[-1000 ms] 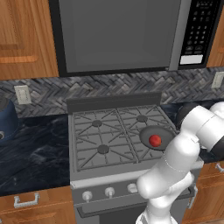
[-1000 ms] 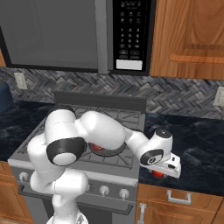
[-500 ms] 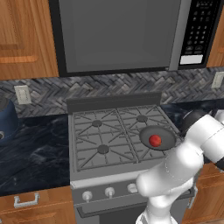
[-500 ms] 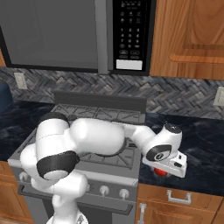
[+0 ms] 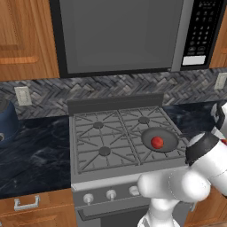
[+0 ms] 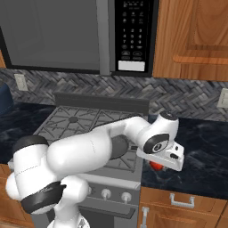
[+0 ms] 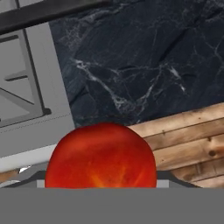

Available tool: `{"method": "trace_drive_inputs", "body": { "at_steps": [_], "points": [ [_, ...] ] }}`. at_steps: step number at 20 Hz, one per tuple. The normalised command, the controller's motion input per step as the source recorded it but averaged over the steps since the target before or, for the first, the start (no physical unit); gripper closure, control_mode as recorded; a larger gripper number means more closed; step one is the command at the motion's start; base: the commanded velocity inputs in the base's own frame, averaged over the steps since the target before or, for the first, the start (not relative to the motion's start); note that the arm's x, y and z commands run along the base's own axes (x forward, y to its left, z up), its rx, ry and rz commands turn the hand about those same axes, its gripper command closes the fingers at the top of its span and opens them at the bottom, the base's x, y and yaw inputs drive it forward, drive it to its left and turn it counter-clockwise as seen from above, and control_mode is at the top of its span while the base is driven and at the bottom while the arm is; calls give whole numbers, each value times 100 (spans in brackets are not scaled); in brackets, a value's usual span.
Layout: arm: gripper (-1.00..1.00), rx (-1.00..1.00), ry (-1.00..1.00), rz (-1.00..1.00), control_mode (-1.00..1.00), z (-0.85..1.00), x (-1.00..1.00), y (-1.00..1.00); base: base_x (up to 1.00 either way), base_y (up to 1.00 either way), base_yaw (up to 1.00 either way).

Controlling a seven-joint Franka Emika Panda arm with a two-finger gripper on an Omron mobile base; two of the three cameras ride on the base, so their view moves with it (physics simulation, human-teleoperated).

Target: Place the pan on the front right burner on the stove. Then place the tomato and the onion in the pan and turn on the front right burner.

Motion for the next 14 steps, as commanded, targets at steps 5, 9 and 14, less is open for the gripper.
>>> {"method": "trace_drive_inputs", "body": {
  "at_steps": [5, 9, 14],
  "points": [
    [100, 0, 0, 0, -100, 24, -6, 59, 0, 0, 0],
    [100, 0, 0, 2, -100, 13, 0, 61, 0, 0, 0],
    [100, 0, 0, 3, -100, 5, 0, 59, 0, 0, 0]
  ]
}}
